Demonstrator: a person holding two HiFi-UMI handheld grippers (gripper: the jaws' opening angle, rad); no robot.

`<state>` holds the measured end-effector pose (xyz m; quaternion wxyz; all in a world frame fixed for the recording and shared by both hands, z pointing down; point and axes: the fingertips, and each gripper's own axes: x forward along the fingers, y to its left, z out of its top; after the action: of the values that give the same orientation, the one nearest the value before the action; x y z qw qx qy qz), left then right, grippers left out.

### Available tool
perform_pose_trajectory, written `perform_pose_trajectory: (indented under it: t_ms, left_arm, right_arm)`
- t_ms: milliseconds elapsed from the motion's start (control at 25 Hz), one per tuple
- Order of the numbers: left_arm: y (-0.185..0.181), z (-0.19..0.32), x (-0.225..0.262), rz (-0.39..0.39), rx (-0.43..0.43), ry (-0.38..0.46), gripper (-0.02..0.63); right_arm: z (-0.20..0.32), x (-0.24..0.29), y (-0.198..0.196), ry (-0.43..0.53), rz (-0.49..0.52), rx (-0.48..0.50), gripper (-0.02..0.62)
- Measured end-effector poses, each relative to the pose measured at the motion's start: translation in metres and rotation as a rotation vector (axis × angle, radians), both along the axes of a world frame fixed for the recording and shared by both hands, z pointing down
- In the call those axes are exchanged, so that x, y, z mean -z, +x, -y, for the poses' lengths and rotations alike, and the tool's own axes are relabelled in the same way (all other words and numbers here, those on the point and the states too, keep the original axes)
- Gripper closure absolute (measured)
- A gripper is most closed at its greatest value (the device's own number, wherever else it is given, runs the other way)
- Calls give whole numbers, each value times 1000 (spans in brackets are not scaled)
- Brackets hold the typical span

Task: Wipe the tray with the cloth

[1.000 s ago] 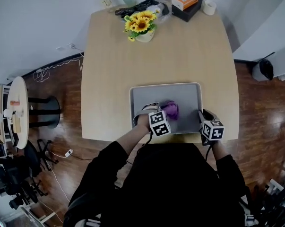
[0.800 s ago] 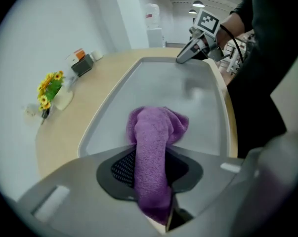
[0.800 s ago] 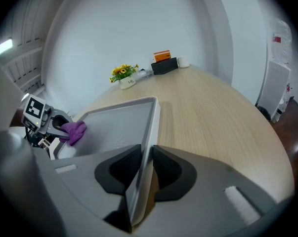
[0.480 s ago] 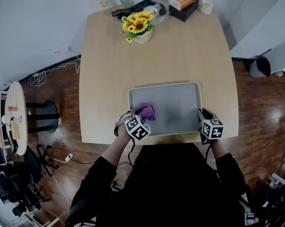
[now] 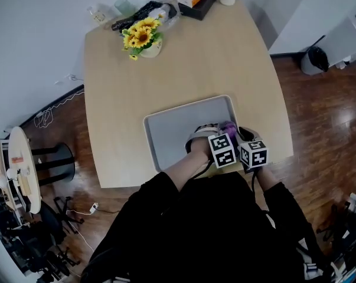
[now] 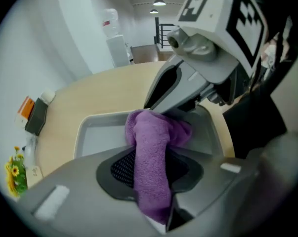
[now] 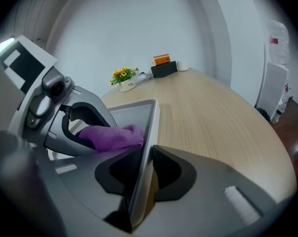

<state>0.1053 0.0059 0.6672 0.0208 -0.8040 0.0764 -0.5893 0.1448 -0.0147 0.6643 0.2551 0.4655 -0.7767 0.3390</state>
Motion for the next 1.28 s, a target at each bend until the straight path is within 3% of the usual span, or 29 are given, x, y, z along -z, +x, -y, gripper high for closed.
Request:
perform_pose_trajectory:
  t_ms: [160, 360, 520, 680, 800, 1000, 1080, 1280]
  left_arm:
    - [-4, -5, 0, -44, 30, -9, 512]
    - [-48, -34, 1, -40, 53, -20, 512]
    - [-118, -59, -1, -22, 145, -33, 512]
    - [-213, -76, -5, 70, 215, -12, 512]
    - [-262, -84, -6, 95, 285, -28, 512]
    - [-271, -84, -10, 111, 336, -20, 512]
    - [-264, -87, -6, 139, 321, -15, 512]
    - [-254, -124, -4, 153, 230, -98, 514]
  right_arm:
    - [-1, 0, 4, 1, 4, 3, 518]
    - [0, 0, 7, 1, 1, 9, 518]
    - [1, 0, 10, 10, 2, 0, 518]
    - [0, -1, 7, 5, -13, -3, 518]
    - [0, -1, 6, 0, -20, -1, 518]
    - [-1, -1, 3, -8, -34, -10, 518]
    - [-1, 0, 3, -10, -38, -17, 518]
    - [-2, 0, 0, -4, -29, -23, 518]
